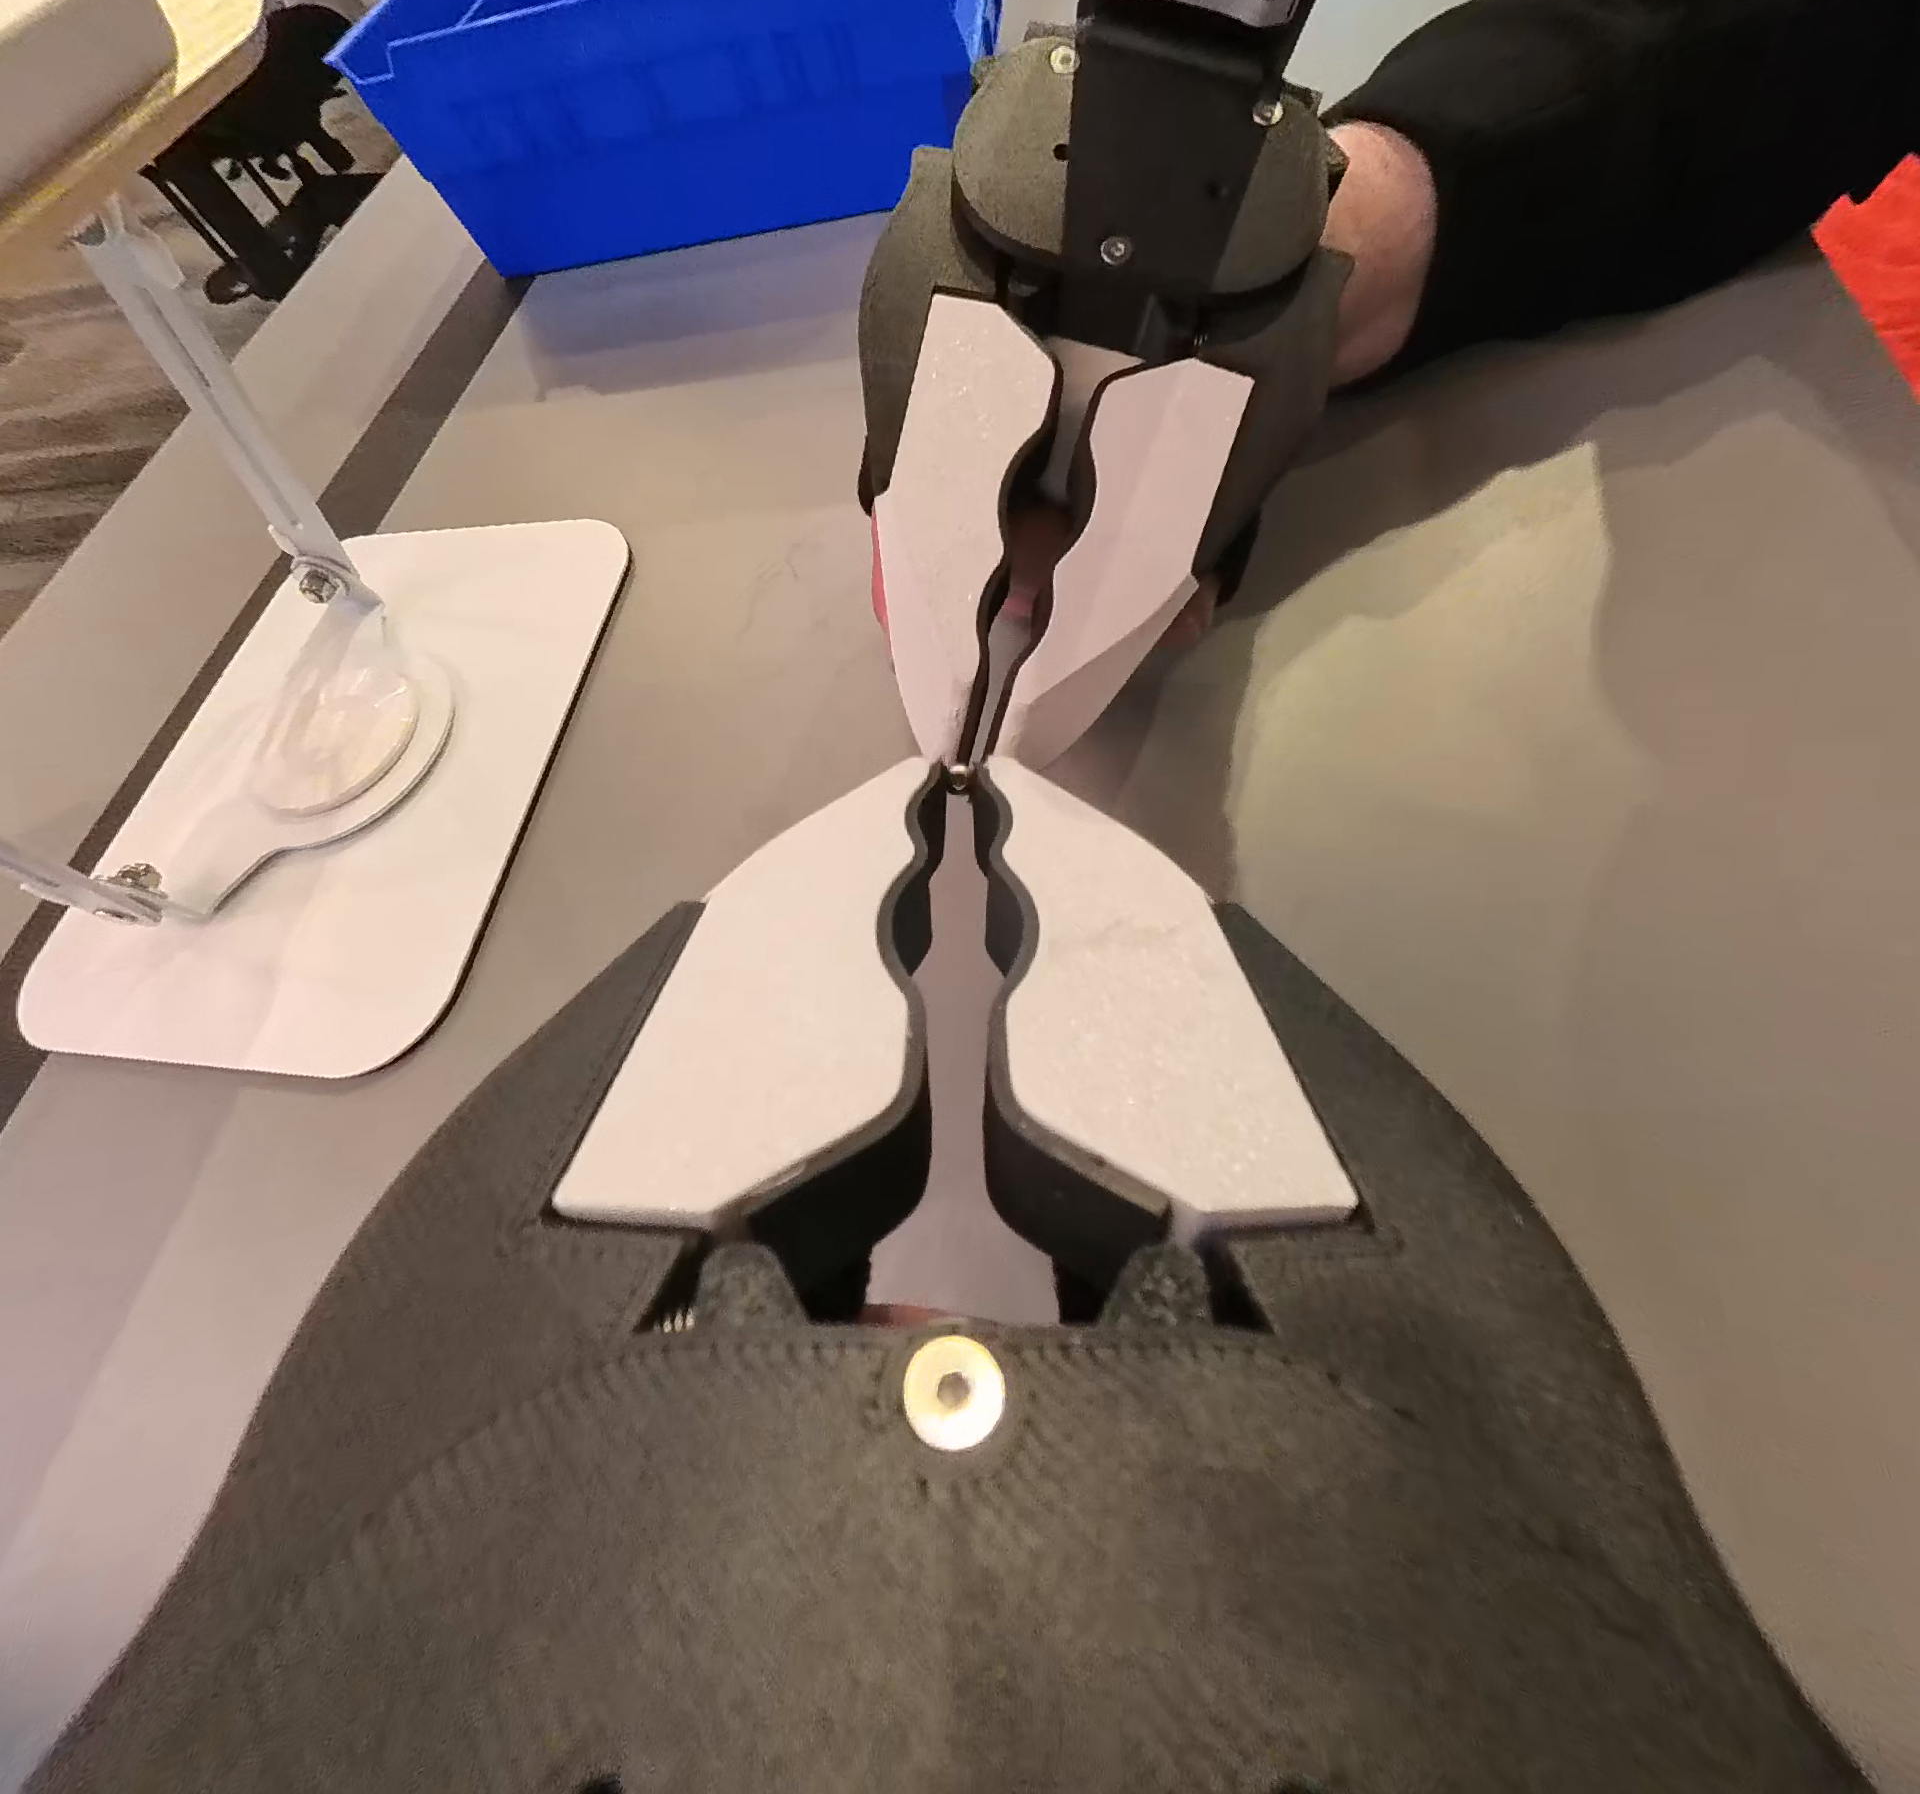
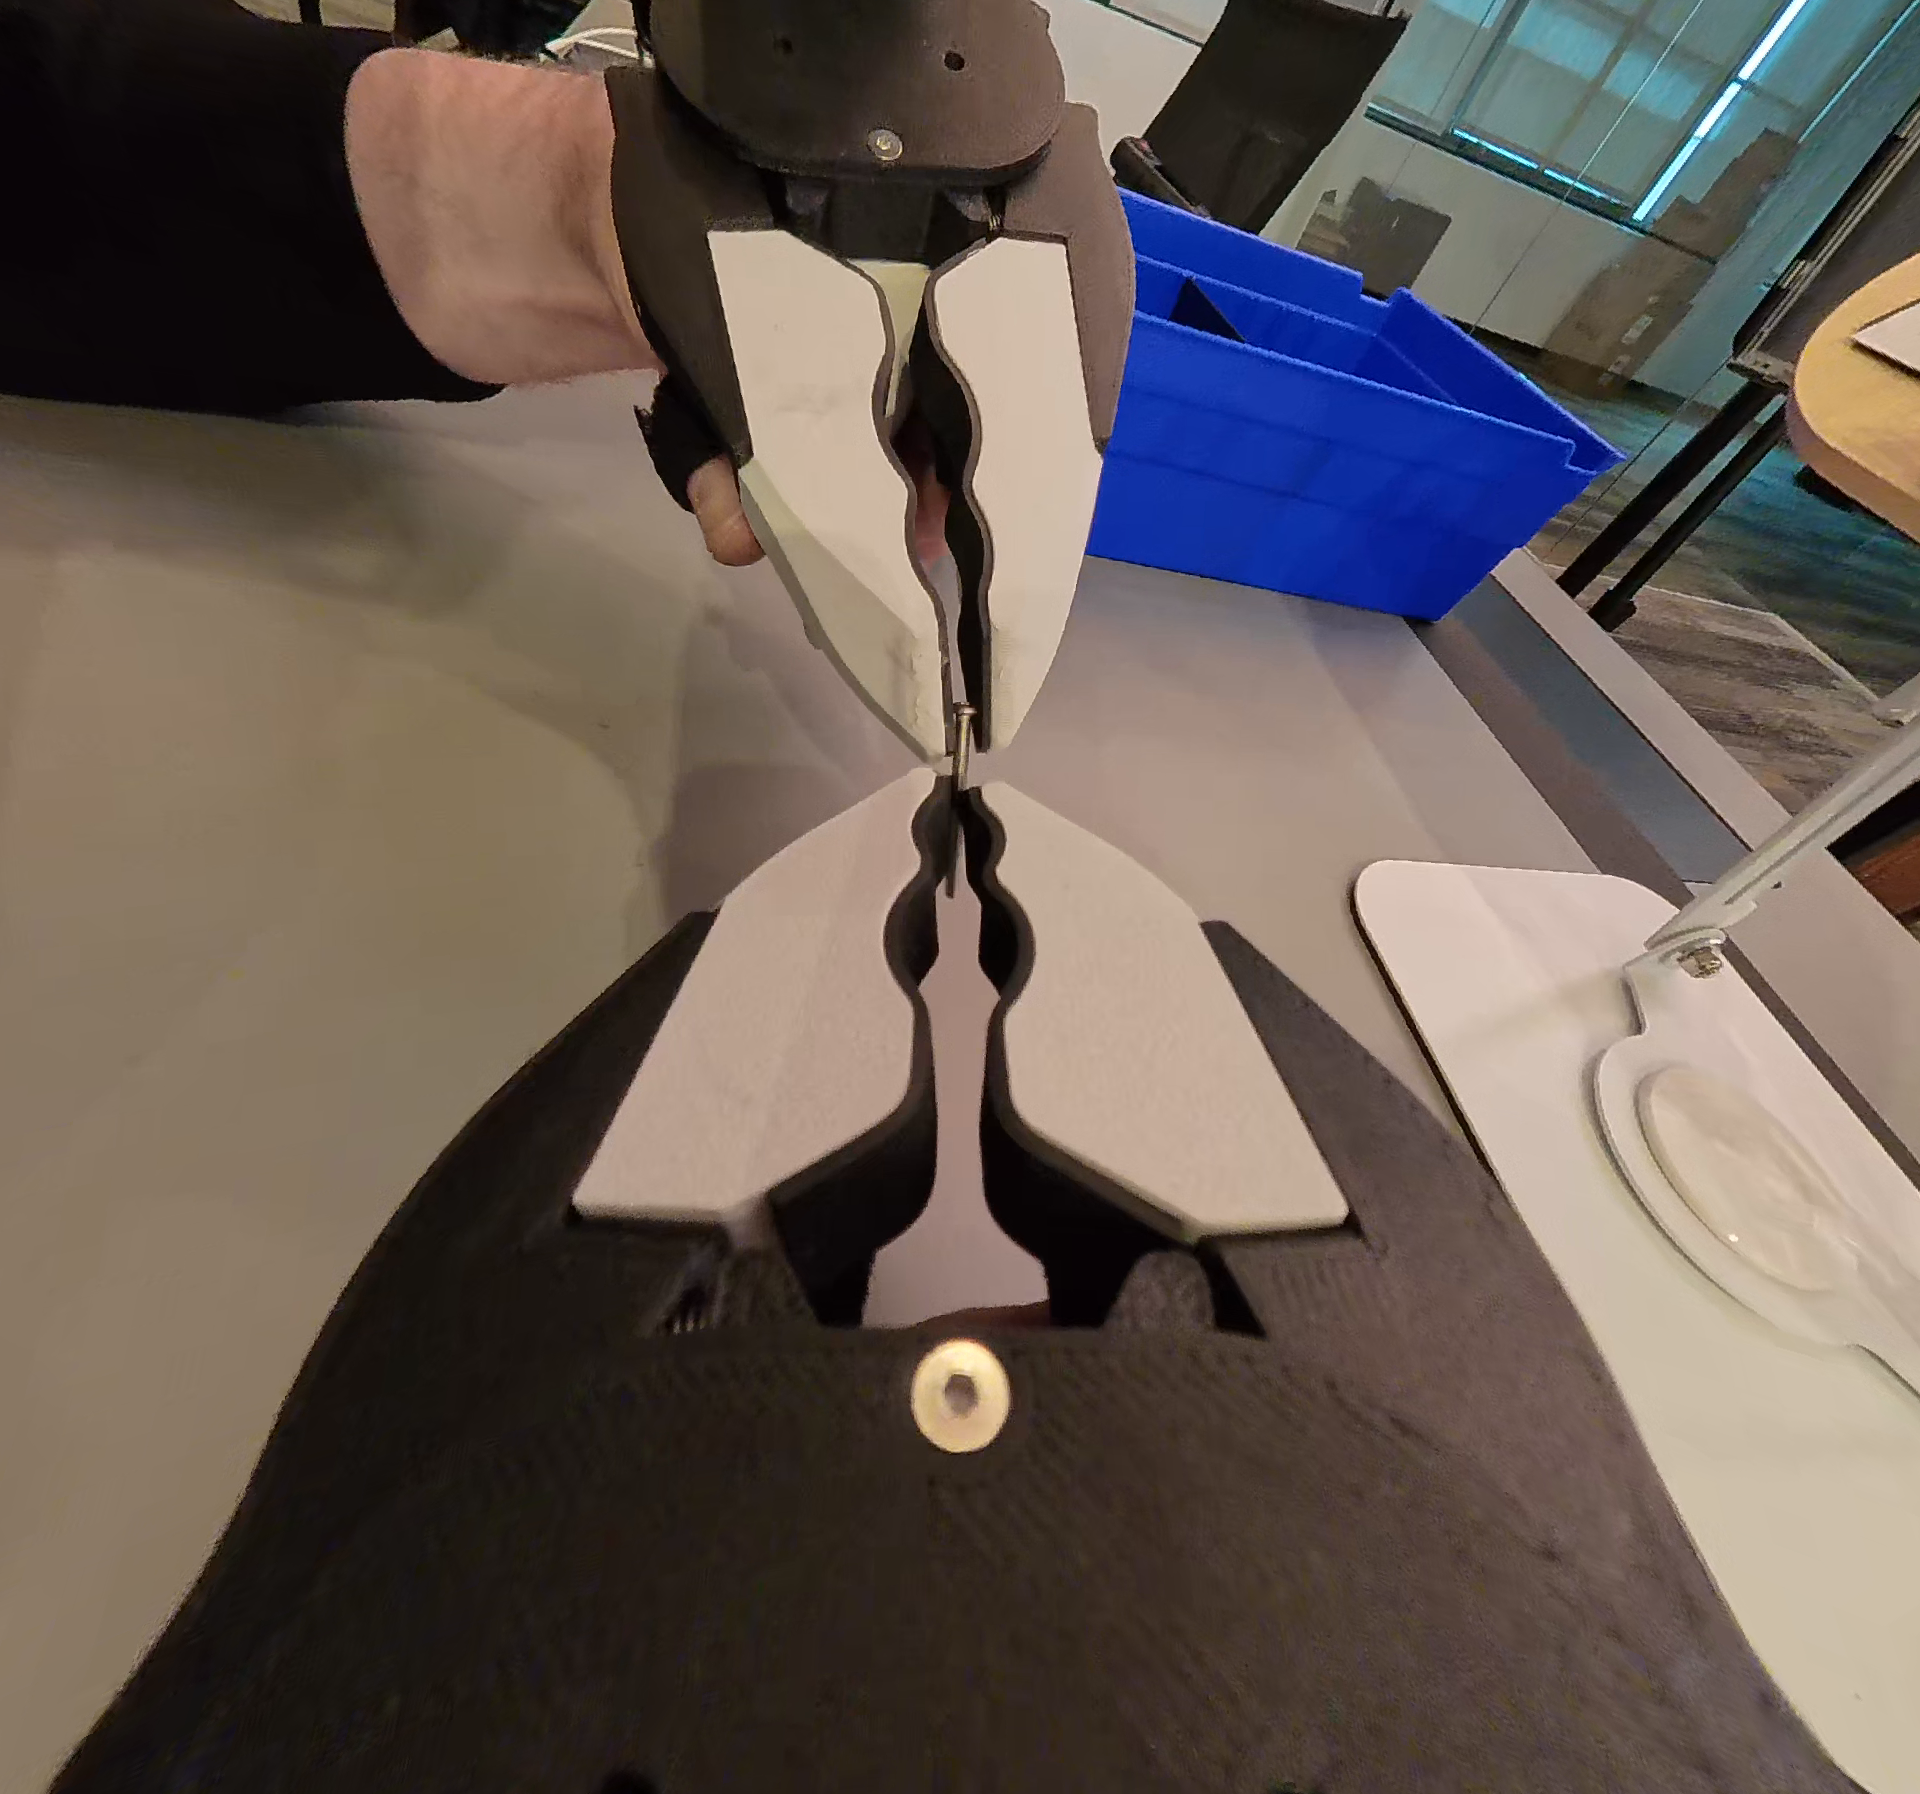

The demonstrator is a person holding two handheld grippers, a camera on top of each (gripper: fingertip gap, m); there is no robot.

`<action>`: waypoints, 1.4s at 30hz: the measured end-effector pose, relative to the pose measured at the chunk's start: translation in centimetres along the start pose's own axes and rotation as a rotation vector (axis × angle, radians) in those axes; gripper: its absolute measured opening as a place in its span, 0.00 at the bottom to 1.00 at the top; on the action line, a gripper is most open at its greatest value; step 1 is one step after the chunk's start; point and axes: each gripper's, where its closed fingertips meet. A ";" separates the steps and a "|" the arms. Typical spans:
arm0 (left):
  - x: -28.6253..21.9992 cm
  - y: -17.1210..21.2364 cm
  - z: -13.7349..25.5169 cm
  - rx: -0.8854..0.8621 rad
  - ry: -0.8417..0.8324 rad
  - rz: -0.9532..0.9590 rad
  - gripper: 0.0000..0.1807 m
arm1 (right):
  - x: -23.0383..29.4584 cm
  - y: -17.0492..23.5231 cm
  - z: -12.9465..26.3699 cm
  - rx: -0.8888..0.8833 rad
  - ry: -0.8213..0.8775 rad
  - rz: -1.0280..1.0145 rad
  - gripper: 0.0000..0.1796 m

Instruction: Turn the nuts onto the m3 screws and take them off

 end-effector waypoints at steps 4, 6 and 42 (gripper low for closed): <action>0.0 0.5 0.0 0.025 0.000 -0.007 0.03 | 0.2 0.2 -0.1 0.017 -0.011 0.012 0.01; 0.0 0.4 0.1 0.018 -0.008 -0.014 0.02 | 0.1 0.1 0.0 0.010 -0.010 0.005 0.01; -0.9 3.2 -0.6 0.210 0.006 -0.122 0.03 | 2.2 1.6 -0.8 0.142 -0.092 0.108 0.01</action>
Point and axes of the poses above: each gripper's, where its closed fingertips meet, z back along the fingers, y out of its underside, x = y × z across the jaws, and after that the axes turned 11 degrees about z, right-handed
